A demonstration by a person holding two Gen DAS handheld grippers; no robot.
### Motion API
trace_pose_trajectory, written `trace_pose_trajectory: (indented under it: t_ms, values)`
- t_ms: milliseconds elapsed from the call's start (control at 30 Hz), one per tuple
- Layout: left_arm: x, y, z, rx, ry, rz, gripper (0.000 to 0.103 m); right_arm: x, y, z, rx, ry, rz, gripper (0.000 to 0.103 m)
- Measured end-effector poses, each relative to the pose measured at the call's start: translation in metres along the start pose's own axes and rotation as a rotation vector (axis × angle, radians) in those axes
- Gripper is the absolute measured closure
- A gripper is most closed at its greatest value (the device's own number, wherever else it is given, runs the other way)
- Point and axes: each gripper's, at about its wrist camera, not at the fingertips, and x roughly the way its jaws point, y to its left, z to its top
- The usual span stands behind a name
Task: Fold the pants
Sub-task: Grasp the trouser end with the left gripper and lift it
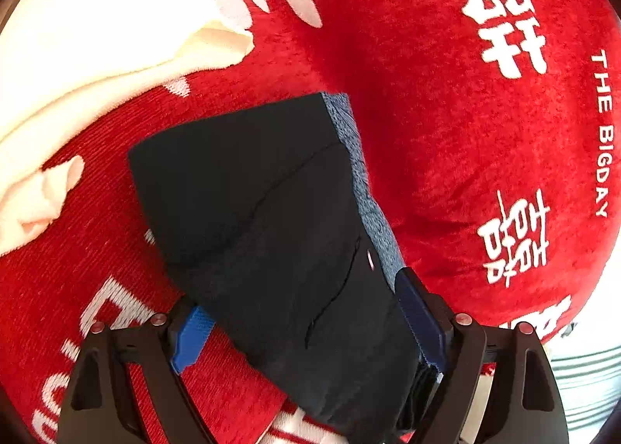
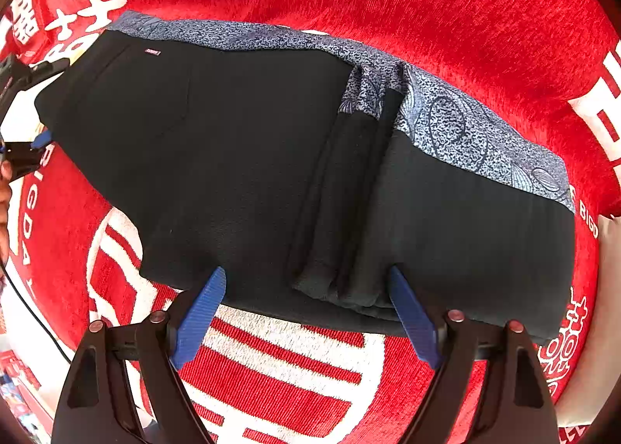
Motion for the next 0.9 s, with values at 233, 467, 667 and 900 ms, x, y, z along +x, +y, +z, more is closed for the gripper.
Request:
trace_pose_trajectory:
  t_ms: [233,467,667,900]
  values:
    - [0.006,-0.021,-0.004,0.054,-0.042,0.155,0.029,0.001,0.000,0.002,-0.004,-0.004,0.004,0.015]
    - [0.006,-0.032,-0.005,0.205,-0.028,0.281,0.073,-0.007,-0.006,0.003,0.000,-0.013,0.022,0.015]
    - [0.002,-0.088,-0.038,0.535,-0.114,0.430,0.074,-0.042,-0.021,0.033,0.072,-0.061,0.131,0.015]
    - [0.000,-0.121,-0.063,0.742,-0.145,0.484,0.074,-0.062,-0.012,0.119,0.083,-0.054,0.361,0.015]
